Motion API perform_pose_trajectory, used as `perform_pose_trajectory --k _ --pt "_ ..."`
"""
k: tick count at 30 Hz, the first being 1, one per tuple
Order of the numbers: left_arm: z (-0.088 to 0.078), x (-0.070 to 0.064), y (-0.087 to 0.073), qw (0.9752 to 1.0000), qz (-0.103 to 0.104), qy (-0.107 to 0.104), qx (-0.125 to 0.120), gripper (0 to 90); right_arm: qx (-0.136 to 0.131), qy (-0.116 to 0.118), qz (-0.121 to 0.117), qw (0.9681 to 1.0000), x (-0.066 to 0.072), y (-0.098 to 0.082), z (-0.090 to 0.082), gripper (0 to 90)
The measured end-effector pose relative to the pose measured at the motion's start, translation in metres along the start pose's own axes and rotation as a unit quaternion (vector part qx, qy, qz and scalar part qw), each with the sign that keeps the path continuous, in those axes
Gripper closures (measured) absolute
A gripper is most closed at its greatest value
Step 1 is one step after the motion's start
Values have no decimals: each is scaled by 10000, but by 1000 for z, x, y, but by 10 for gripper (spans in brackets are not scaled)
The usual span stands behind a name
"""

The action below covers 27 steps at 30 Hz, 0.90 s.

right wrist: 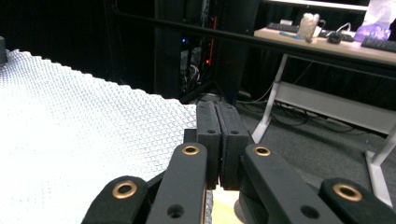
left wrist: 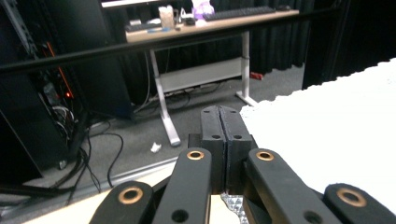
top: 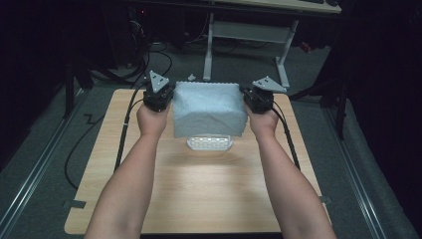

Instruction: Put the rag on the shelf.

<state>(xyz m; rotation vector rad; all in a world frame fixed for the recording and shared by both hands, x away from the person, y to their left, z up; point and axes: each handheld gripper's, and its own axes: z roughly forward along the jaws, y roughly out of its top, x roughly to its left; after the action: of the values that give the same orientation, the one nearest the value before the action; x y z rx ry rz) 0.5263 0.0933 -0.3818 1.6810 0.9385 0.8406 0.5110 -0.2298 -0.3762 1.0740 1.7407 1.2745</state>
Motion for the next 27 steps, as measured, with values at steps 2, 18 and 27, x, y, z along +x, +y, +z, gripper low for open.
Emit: perform_pose_trajectory --k 2,18,27 --pt "-1 0 -6 10000 -36 -41 -9 895 48 5 40 10000 1 -6 2 900" --pt "3 -10 -37 9984 -208 -486 197 894 238 16 142 9996 -4 -36 -3 900" --pt "9 -12 -52 9963 -308 -586 550 894 490 6 138 9987 -6 -44 3 900"
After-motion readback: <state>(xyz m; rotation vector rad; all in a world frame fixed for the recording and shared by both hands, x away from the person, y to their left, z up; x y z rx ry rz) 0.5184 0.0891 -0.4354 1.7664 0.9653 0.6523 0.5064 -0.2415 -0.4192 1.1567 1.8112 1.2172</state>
